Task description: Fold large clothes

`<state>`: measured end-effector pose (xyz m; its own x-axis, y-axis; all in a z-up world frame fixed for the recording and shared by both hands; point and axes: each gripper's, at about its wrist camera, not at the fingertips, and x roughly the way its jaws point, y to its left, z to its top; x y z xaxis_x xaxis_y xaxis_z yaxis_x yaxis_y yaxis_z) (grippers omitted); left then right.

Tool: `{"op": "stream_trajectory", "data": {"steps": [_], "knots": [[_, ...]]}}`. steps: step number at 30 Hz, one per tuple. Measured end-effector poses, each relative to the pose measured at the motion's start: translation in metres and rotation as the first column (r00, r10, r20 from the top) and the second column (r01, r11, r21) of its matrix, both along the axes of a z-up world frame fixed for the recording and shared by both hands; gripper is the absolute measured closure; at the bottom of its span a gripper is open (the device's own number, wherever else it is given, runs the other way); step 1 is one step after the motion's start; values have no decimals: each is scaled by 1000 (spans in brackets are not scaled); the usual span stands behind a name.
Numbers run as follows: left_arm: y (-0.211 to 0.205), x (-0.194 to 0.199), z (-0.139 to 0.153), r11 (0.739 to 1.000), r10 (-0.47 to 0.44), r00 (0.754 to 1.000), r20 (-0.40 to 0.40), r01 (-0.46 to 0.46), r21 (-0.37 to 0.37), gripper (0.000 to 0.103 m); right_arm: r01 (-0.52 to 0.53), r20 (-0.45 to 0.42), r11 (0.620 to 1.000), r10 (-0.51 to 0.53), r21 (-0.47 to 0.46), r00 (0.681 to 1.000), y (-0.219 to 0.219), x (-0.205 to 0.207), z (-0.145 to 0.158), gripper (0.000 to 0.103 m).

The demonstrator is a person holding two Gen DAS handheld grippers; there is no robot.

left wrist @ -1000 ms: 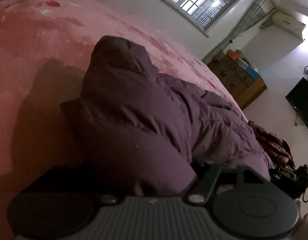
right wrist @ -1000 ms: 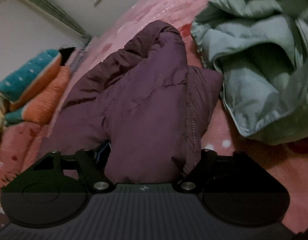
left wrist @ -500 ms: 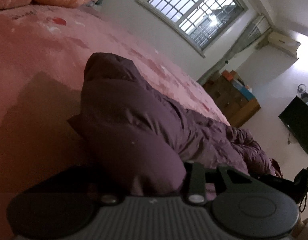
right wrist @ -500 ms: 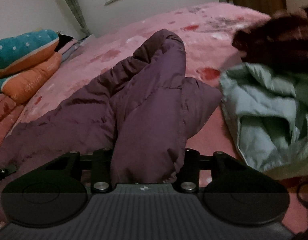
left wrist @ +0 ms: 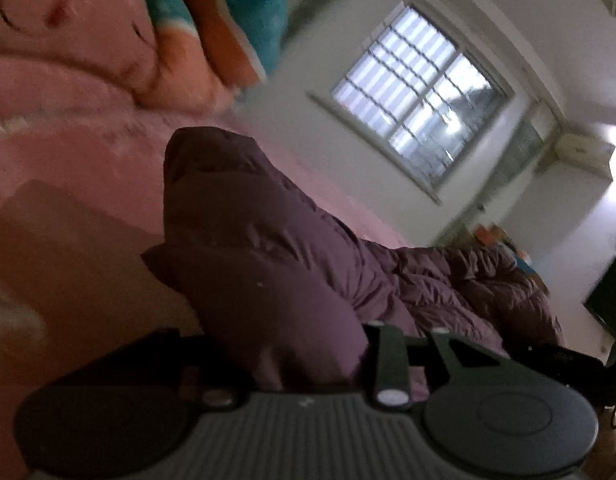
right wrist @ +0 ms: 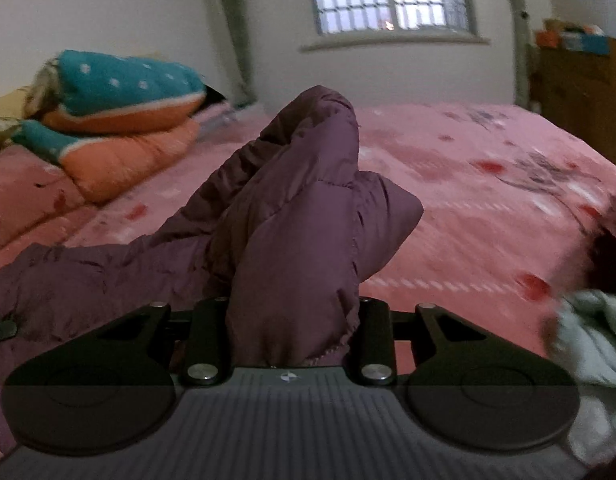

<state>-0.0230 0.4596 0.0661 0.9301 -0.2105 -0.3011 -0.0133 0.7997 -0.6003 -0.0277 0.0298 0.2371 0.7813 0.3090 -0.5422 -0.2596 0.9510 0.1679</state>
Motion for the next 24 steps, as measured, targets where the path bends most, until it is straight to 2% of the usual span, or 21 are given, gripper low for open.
{"op": "stream_trajectory", "data": {"steps": [5, 13, 15, 20, 24], "knots": [[38, -24, 12, 989, 144, 989, 39, -145, 20, 71, -89, 41, 996, 88, 17, 995, 64, 29, 5, 62], [84, -47, 13, 927, 363, 931, 47, -366, 83, 70, -227, 83, 974, 225, 16, 971, 181, 73, -7, 62], [93, -47, 8, 911, 400, 916, 33, -401, 96, 70, -247, 76, 969, 245, 18, 967, 205, 81, -16, 62], [107, -50, -17, 893, 442, 897, -19, -438, 108, 70, -261, 43, 965, 261, -2, 964, 252, 105, -45, 63], [114, -45, -33, 880, 472, 880, -59, -466, 90, 65, -250, 46, 966, 253, -67, 966, 267, 119, -57, 63]]}}
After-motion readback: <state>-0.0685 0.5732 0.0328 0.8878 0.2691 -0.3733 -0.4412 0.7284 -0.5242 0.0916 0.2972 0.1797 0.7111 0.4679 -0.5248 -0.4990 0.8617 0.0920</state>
